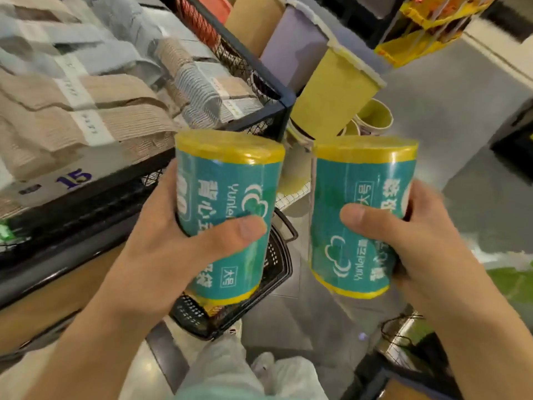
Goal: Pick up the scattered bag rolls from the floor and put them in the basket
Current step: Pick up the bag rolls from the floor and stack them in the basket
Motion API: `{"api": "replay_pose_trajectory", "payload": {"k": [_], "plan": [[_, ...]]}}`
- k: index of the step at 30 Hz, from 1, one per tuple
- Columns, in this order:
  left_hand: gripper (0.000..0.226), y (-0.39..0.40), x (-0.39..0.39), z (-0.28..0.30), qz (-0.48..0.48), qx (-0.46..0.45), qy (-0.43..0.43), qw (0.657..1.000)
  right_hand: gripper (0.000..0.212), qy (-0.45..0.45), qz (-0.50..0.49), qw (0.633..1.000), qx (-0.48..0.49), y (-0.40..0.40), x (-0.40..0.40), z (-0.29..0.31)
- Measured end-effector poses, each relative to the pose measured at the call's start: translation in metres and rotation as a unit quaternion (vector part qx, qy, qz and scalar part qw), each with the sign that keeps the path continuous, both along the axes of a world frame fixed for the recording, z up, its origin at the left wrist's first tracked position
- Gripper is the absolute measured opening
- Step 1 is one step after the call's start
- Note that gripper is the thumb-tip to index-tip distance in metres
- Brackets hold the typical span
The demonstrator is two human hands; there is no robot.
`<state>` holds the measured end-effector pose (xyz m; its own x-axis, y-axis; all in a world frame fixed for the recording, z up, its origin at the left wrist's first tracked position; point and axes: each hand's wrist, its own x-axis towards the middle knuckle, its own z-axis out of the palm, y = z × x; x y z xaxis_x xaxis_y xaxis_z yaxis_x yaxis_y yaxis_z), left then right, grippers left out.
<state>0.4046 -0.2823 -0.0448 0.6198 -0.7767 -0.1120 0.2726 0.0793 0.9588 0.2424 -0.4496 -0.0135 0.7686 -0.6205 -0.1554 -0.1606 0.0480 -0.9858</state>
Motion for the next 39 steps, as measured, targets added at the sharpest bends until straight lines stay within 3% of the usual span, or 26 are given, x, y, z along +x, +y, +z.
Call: {"api": "replay_pose_trajectory", "payload": {"k": [4,9,16,20,23,26,32,35,39], "plan": [[0.065,-0.002,0.017,-0.036,0.073,0.049,-0.051,0.995,0.054,0.045,0.08,0.996,-0.011,-0.032,0.043,-0.042],[0.066,-0.007,0.032,-0.096,0.116,0.175,-0.132,0.969,0.063,0.1,0.206,0.972,-0.049,-0.068,0.094,-0.115],[0.081,-0.02,0.034,-0.228,0.119,0.278,-0.215,0.929,0.069,0.125,0.365,0.919,-0.077,-0.102,0.146,-0.26],[0.083,-0.019,0.027,-0.313,0.114,0.376,-0.213,0.894,0.077,0.156,0.435,0.878,-0.127,-0.113,0.156,-0.357],[0.081,-0.013,0.019,-0.383,0.089,0.453,-0.208,0.862,0.081,0.188,0.488,0.824,-0.216,-0.115,0.157,-0.428],[0.091,-0.002,0.008,-0.454,0.014,0.536,-0.228,0.812,0.092,0.22,0.535,0.742,-0.338,-0.107,0.153,-0.494],[0.095,0.008,-0.006,-0.574,-0.127,0.546,-0.271,0.782,0.1,0.262,0.613,0.593,-0.452,-0.087,0.145,-0.611],[0.099,0.012,-0.01,-0.626,-0.169,0.549,-0.251,0.779,0.099,0.29,0.645,0.545,-0.45,-0.081,0.143,-0.661],[0.101,0.018,-0.01,-0.68,-0.213,0.58,-0.259,0.743,0.098,0.315,0.659,0.515,-0.449,-0.075,0.138,-0.707]]}}
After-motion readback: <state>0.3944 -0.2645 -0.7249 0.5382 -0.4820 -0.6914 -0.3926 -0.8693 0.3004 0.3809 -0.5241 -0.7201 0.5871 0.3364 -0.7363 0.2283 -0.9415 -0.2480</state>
